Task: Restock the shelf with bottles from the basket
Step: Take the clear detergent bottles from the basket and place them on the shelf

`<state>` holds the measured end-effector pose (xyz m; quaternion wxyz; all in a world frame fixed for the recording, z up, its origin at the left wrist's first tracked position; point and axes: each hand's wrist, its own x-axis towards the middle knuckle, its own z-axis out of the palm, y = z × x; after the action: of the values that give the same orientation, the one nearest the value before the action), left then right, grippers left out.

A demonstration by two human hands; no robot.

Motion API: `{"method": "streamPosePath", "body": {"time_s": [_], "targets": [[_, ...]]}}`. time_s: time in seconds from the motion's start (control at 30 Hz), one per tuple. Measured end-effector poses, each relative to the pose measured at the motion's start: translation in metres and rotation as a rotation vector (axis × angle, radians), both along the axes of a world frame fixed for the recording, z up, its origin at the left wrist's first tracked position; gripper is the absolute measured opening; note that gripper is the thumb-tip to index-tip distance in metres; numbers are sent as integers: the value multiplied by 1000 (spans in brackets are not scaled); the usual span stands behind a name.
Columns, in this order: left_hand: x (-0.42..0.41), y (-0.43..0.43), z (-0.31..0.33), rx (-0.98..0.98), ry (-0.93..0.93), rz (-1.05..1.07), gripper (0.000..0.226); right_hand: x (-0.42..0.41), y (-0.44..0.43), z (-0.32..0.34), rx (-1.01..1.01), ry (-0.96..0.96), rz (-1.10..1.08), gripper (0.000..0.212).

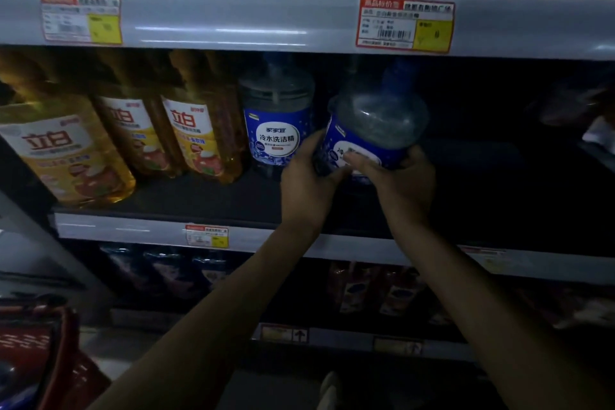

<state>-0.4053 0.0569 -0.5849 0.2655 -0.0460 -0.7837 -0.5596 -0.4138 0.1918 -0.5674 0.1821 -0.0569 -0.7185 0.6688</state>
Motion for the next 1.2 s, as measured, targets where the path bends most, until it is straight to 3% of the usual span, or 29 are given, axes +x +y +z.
{"method": "streamPosePath", "body": {"time_s": [0.17,0.37,0.67,0.9,1.2], "targets": [[-21,6,-9,92,-11,-32,59,-15,-2,0,94,-5,-118,59],[-30,9,-14,126,-86,-36,72,-22,-10,-9,230,10,-164,34],[4,-12,-6,30,-255,-51,56,0,-6,-7,188,-120,-60,30],[58,-50,18,-177,-213,-52,46,49,-27,6,217,-67,126,34],[147,-139,33,-446,-256,96,45,92,-83,23,595,18,422,46]]}}
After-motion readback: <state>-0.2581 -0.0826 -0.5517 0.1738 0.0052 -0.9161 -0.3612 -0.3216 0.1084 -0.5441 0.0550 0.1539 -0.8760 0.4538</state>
